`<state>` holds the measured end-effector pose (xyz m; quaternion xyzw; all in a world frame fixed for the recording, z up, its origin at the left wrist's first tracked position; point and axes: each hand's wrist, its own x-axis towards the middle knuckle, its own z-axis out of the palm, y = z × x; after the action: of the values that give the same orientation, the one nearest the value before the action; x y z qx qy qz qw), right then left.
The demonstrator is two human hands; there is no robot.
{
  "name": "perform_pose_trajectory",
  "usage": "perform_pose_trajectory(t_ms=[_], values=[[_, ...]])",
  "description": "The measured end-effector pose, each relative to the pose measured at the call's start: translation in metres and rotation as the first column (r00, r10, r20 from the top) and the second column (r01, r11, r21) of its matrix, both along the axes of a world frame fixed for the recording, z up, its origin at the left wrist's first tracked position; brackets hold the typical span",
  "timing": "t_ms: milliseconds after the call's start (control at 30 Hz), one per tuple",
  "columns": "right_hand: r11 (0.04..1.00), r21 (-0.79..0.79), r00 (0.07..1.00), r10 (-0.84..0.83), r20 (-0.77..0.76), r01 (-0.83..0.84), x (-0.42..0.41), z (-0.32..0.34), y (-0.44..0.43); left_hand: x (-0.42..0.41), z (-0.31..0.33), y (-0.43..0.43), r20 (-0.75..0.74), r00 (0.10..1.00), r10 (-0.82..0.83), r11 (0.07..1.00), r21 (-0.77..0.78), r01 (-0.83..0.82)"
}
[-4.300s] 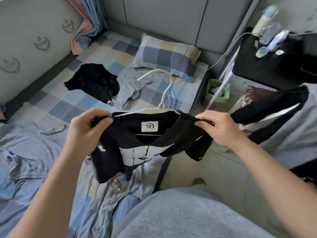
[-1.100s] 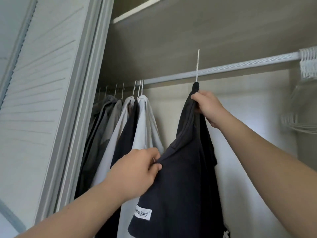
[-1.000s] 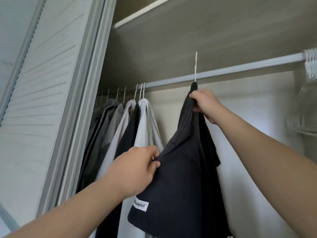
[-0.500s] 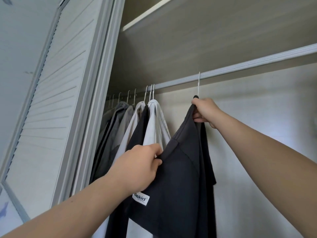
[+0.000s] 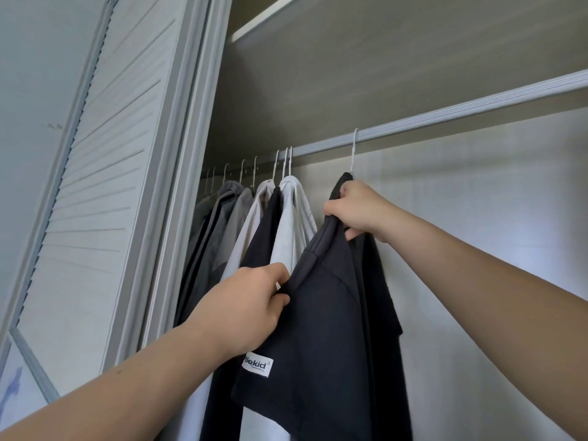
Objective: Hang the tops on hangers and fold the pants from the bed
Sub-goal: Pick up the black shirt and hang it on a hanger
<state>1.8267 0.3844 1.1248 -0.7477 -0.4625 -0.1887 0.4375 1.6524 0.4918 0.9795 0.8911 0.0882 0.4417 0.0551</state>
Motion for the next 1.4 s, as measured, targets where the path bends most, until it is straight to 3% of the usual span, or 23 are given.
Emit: perform_pose_trajectory(t_ms=[267, 467, 767, 967, 1133, 1400], values=[[0.999, 0.043, 0.994, -0.017, 0.110, 0.012, 0.006, 0.007, 0.035, -0.010, -0.002, 0.008, -0.083, 0.996, 0.043, 0.998, -0.034, -0.046], [0.998, 0.015, 0.984, -0.056, 0.169, 0.054, 0.026, 0.016, 0.051, -0.012, 0.004, 0.016, -0.047, 0.997, 0.063, 0.997, -0.036, -0.064], [0.989, -0.002, 0.984, 0.144, 0.100, -0.145, 0.022, -0.008, 0.062, -0.018, -0.005, 0.025, -0.008, 0.997, 0.079, 0.993, -0.082, -0.079], [0.999, 0.026, 0.949, 0.019, 0.316, -0.028, -0.021, -0.064, 0.058, -0.059, -0.025, 0.028, 0.031, 0.985, 0.171, 0.984, -0.065, -0.169], [0.978, -0.136, 0.884, 0.201, 0.423, -0.157, -0.091, -0.121, 0.047, -0.137, -0.048, 0.026, 0.000, 0.907, 0.420, 0.903, 0.101, -0.418], [0.874, -0.289, 0.772, 0.481, 0.416, -0.390, -0.269, -0.208, 0.040, -0.324, -0.122, -0.009, -0.105, 0.680, 0.725, 0.687, 0.061, -0.724]])
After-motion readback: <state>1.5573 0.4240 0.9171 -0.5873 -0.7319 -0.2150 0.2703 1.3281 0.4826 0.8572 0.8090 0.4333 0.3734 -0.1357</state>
